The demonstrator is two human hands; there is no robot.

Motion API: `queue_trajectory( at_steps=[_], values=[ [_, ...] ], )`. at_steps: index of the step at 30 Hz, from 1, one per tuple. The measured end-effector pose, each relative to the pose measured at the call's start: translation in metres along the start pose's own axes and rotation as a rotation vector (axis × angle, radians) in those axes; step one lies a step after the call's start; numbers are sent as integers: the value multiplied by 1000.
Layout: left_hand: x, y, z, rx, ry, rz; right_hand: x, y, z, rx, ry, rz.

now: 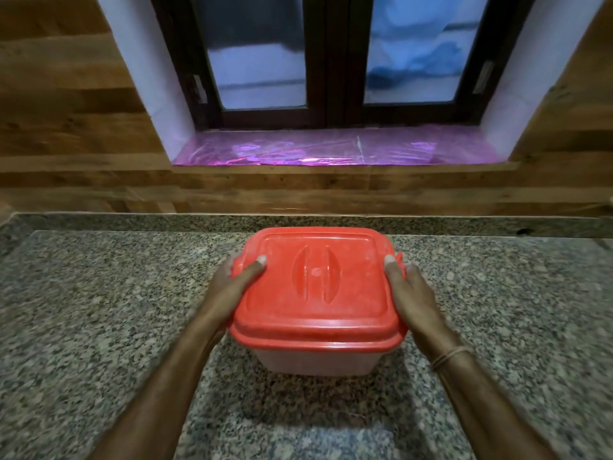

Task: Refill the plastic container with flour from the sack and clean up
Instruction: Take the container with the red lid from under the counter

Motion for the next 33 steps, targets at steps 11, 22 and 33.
queue_trajectory(
  at_steps=[11, 22, 33],
  values=[
    [28, -8, -12, 3, -9, 81, -9, 5, 48, -264, -226, 123],
    [33, 13, -3, -83, 49, 79, -24, 44, 17, 56, -236, -36],
    [49, 24, -1, -81, 70, 94, -38, 65, 0, 30, -382, -113]
  ],
)
Point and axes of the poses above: each hand's wrist, its own y-axis away from the middle knuckle, its own x-axis out of the back of the hand, z = x × y, the point moved 9 cm from there along -y, towards the middle knuckle, and after that the axes turned 6 degrees about z, right-handed, at the moved point
